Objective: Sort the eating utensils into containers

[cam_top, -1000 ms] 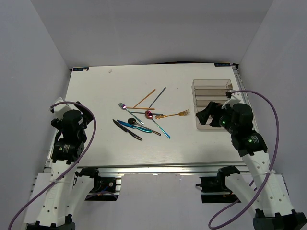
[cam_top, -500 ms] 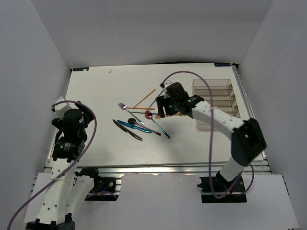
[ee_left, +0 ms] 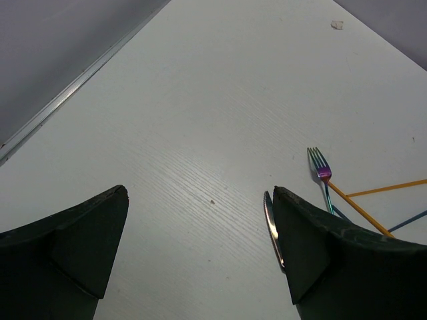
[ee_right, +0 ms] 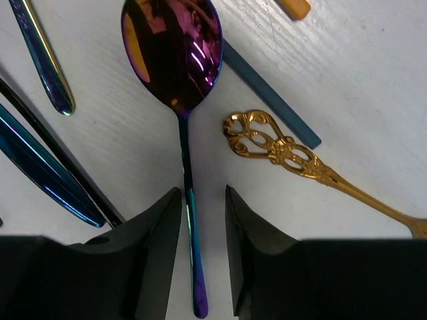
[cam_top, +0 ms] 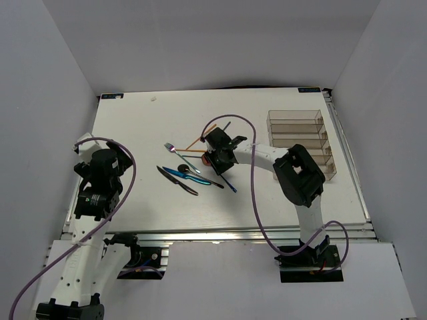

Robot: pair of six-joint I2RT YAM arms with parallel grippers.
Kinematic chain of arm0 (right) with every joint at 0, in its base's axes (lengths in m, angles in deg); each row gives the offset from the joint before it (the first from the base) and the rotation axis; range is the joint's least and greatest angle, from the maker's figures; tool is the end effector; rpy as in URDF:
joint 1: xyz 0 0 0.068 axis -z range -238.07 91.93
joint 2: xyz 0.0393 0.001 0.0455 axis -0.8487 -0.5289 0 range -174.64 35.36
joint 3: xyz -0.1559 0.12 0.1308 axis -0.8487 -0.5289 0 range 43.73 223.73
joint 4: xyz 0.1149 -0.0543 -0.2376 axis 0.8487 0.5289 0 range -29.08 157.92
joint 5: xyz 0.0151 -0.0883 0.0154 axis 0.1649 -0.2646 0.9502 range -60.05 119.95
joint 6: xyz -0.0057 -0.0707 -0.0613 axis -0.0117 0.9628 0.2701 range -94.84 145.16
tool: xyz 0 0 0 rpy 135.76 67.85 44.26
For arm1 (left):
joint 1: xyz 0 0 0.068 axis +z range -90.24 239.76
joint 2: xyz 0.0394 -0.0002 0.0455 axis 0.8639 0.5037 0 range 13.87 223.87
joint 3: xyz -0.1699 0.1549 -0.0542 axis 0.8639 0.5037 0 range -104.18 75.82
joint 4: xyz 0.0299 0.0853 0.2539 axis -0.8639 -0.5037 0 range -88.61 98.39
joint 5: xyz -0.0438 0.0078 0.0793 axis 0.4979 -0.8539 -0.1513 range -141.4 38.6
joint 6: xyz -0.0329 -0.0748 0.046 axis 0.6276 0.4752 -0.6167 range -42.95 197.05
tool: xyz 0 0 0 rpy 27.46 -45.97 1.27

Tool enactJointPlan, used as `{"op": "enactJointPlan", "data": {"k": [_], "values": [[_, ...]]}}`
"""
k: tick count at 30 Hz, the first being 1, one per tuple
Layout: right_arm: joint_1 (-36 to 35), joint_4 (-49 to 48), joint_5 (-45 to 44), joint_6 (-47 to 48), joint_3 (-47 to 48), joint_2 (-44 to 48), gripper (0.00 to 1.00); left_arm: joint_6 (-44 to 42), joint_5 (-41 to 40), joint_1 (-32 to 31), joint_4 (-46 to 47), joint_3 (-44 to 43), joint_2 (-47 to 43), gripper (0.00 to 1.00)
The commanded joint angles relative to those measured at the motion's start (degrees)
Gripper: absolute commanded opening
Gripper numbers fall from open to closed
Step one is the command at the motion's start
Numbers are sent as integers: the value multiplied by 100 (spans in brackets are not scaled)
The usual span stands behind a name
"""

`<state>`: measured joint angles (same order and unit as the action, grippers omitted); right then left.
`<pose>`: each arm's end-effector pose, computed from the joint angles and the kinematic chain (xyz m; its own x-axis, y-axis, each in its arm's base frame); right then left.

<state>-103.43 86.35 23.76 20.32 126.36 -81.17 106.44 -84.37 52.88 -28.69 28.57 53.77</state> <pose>0.3195 0.3105 0.0881 -0.6586 -0.5476 -0.5162 -0.6154 0.7867 -0.0494 0.2203 0.0198 0.2784 -0.2481 -0.3847 -0.8891 -0.5629 0.8042 -0.1909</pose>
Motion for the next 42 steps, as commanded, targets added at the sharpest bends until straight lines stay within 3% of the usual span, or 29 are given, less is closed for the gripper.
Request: {"op": "enactJointPlan", "data": {"k": [1, 3, 7, 13, 23, 26, 31, 34, 38, 42], "values": [[28, -100, 83, 150, 271, -132, 38, -12, 36, 2, 34, 40, 18, 98], [10, -100, 119, 168, 315, -238, 35, -12, 45, 2, 43, 40, 18, 98], [-16, 49, 154, 194, 412, -546, 14, -12, 45, 2, 34, 49, 35, 98], [-148, 102, 417, 98, 420, -310, 0, -12, 45, 2, 43, 49, 27, 98], [159, -537, 743, -745, 334, 1298, 0, -3, 10, 2, 25, 40, -61, 98], [598, -950, 385, -1220, -202, 1957, 0, -3, 27, 2, 34, 49, -70, 98], [2205, -1926, 224, -2905, -1659, 3284, 0, -3, 54, 2, 43, 57, -88, 98], [2944, -2437, -660, -4037, -2706, 4136, 0, -12, 80, 2, 61, 57, -114, 98], [3358, -2455, -2602, -5356, -3490, 4841, 0, -12, 98, 2, 69, 57, -97, 98], [3946, -1797, -2957, -6046, -3333, 4597, 0, -21, 115, 2, 78, 66, -96, 98]]}}
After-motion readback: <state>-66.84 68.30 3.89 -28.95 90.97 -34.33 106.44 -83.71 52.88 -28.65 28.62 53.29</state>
